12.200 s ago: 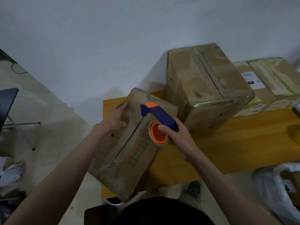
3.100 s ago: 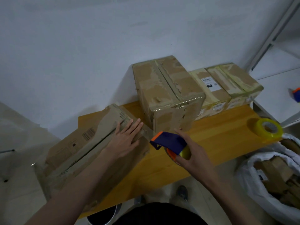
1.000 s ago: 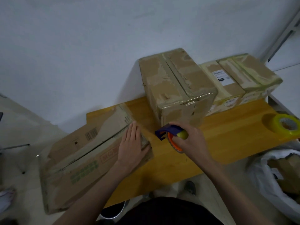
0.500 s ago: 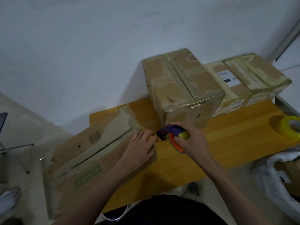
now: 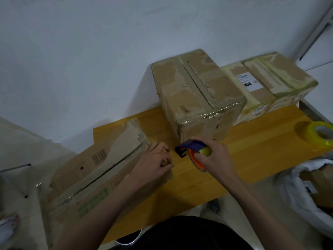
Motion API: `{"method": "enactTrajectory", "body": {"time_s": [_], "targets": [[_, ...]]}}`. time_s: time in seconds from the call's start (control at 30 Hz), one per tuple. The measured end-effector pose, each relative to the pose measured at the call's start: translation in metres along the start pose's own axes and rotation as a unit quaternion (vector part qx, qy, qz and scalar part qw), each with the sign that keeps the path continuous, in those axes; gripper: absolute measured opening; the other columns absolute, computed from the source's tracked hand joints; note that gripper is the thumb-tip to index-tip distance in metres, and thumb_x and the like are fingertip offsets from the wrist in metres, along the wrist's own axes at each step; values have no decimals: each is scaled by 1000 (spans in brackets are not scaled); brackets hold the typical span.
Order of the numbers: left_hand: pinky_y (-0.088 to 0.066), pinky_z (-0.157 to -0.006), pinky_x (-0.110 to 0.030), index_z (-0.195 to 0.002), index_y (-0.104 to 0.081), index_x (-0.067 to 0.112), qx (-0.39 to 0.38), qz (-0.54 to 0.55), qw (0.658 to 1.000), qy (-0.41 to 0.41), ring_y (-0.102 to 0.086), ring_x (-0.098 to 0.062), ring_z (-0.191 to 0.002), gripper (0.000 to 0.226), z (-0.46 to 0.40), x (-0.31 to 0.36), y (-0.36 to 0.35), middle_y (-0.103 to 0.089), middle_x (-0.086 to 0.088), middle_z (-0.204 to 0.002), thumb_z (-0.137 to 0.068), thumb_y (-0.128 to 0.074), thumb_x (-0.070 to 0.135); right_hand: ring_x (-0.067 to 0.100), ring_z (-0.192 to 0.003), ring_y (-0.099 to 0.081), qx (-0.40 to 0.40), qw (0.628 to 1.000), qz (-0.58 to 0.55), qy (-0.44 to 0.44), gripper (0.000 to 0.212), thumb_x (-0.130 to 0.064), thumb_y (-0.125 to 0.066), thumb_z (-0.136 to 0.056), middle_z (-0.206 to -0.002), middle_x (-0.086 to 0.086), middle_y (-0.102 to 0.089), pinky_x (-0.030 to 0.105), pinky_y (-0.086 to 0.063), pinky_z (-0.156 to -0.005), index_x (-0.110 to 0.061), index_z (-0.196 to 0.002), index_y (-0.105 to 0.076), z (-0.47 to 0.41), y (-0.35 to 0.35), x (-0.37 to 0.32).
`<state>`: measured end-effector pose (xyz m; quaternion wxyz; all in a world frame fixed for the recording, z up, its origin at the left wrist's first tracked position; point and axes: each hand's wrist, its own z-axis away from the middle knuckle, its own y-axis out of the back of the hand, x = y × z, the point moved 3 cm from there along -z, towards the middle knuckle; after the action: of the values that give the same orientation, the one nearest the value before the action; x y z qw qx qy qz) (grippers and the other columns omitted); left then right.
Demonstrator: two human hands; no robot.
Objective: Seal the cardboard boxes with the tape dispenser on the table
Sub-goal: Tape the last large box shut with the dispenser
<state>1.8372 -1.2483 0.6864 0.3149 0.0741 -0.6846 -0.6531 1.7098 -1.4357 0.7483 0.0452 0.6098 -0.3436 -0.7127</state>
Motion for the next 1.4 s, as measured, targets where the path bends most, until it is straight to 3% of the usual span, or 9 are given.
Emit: {"method": "enactTrajectory", "body": {"time_s": [0.17,0.27,0.53,0.67,0.83,0.93,1.03,1.23,1.4], "targets": [[-38,-105,-32,-104,-76,31,-32,11,998,-51,-40,-6,-122,39,2,-12,8,-53,12,-131,-99,-46,56,-3,-95,-60,-2,1000,-4,1,45,-11,-73,-83,-110,-16,-66,4,-44,-77,-30,-123,-68,-3,-4,-1],[-41,-102,-35,-117,-73,32,-24,-5,997,-75,-44,-9,-122,38,-4,-23,12,-55,13,-131,-100,-47,54,-11,-99,-58,-1,1000,-21,9,47,-9,-73,-83,-107,-23,-64,3,-43,-76,-32,-123,-67,-4,-5,-6],[-41,-98,-28,-118,-71,31,-54,10,996,-70,-47,-1,-106,55,-17,-55,31,-56,18,-107,-91,-45,71,-12,-96,-58,6,999,-34,23,47,-9,-74,-83,-109,-18,-67,3,-41,-73,-30,-125,-68,-8,-11,-16],[-42,-98,-32,-114,-71,35,-16,-7,1000,-23,-50,-7,-111,57,-29,-86,51,-54,17,-112,-83,-49,78,-11,-95,-59,17,999,-42,27,48,-7,-74,-83,-106,-25,-65,4,-42,-72,-31,-124,-67,-7,-14,-22],[-43,-100,-35,-129,-63,31,-68,-34,997,-8,-46,-10,-117,74,-39,-103,60,-49,16,-118,-80,-46,84,-9,-96,-59,37,998,-47,28,47,-10,-74,-84,-107,-29,-62,5,-43,-72,-33,-124,-67,-9,-20,-31],[-43,-103,-36,-124,-65,30,-33,-34,999,-9,-46,-14,-119,74,-46,-123,71,-52,11,-122,-80,-41,85,-9,-100,-58,46,997,-49,33,47,-12,-74,-85,-110,-31,-60,6,-44,-76,-35,-125,-65,-7,-25,-37],[-42,-96,-31,-123,-65,30,-67,-44,997,3,-47,-14,-117,81,-49,-142,80,-52,10,-121,-78,-35,90,-7,-97,-59,46,997,-63,24,46,-12,-73,-85,-108,-27,-63,7,-45,-73,-34,-125,-65,-4,-32,-41],[-41,-89,-28,-134,-56,23,-83,-49,994,43,-48,-14,-121,75,-56,-145,78,-47,7,-130,-81,-55,75,-5,-96,-60,53,996,-75,9,45,-12,-73,-86,-109,-22,-66,9,-45,-72,-31,-125,-66,-1,-42,-45],[-41,-93,-30,-142,-48,22,-96,-4,990,104,-49,-18,-124,92,-56,-151,74,-47,3,-139,-72,-58,81,-6,-100,-58,64,994,-94,5,46,-11,-72,-87,-110,-23,-64,7,-45,-75,-36,-124,-63,2,-45,-50]]}}
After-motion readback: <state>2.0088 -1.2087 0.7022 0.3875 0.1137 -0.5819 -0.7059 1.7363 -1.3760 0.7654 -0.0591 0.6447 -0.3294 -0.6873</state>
